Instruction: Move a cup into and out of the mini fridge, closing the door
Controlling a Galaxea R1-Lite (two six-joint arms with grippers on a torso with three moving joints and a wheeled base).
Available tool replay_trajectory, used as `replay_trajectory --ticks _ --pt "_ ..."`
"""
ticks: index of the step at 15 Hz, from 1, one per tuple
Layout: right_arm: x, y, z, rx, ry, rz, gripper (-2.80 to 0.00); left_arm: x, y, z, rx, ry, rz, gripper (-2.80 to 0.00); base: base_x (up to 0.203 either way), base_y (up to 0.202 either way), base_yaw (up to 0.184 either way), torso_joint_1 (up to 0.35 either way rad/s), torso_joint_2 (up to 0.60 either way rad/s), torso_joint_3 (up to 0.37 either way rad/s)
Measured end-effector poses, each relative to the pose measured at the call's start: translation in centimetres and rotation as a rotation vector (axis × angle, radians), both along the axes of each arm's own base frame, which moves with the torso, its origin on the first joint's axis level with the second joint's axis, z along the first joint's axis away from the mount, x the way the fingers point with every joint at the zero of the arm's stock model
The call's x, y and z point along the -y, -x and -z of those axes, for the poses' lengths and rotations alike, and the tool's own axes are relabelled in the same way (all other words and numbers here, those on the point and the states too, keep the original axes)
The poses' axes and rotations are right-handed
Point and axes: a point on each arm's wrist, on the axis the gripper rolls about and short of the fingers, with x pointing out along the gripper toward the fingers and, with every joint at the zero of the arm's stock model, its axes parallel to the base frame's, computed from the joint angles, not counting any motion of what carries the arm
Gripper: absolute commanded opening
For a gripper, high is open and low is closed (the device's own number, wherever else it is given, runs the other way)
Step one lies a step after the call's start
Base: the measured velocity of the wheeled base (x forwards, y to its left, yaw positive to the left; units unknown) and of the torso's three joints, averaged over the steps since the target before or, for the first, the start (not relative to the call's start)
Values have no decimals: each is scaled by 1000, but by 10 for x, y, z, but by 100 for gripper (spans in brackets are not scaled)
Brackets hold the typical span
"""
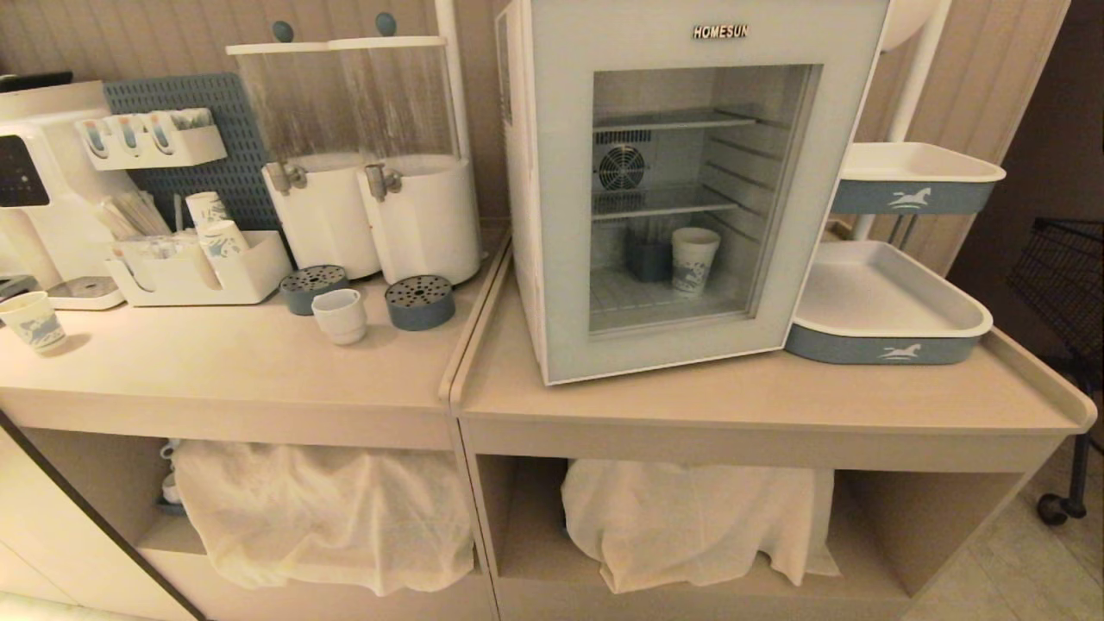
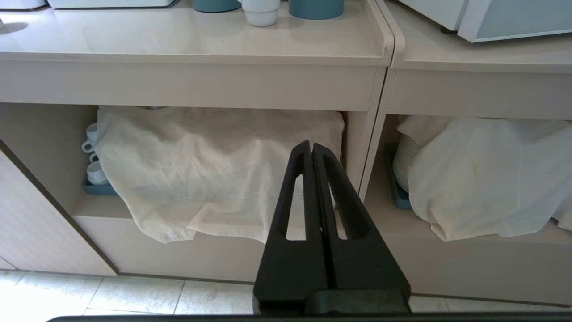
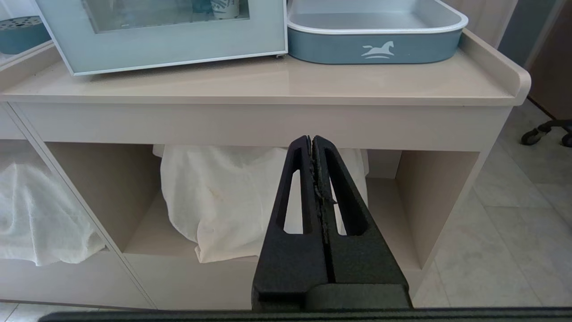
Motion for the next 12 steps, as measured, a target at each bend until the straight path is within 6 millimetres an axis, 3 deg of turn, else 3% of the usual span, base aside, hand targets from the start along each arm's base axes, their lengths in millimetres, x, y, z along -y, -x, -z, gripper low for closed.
replay_trajectory --ticks 12 --pt "0 0 0 2 -19 -2 -280 0 0 0 2 -3 0 -280 0 0 0 0 0 0"
